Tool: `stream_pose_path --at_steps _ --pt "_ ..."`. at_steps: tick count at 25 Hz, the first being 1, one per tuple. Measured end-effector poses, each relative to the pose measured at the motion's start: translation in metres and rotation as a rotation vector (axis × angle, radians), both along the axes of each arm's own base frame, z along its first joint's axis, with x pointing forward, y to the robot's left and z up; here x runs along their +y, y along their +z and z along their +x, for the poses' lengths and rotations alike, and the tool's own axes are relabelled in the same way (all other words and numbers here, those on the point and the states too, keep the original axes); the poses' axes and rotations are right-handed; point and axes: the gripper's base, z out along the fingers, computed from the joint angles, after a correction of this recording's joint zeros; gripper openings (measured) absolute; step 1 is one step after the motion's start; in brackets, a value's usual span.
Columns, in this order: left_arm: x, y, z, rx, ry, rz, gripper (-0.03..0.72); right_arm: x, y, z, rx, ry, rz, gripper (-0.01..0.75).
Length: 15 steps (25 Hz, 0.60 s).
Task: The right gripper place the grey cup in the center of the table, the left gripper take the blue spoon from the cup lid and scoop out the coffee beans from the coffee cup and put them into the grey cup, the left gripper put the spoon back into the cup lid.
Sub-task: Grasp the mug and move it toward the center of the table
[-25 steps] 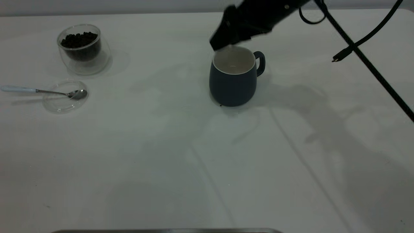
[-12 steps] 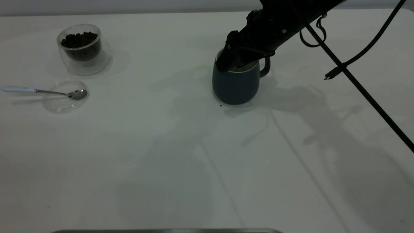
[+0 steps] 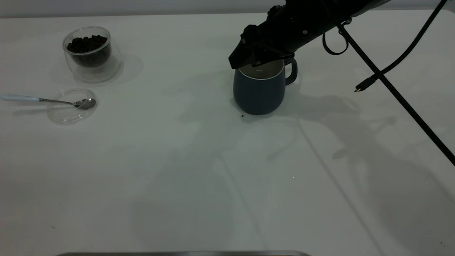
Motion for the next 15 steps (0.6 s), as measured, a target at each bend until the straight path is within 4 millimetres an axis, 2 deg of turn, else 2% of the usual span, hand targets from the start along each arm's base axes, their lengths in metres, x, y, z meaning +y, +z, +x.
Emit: stream_pose_path --at_steps 8,15 --pt "0.0 0.0 0.0 0.0 0.0 0.0 0.592 0.02 0.001 -0.007 -0.032 0.021 0.002 0.49" --pt "0.0 0.0 0.0 0.0 0.0 0.0 0.592 0.028 0.003 -0.008 -0.043 -0.013 0.032 0.49"
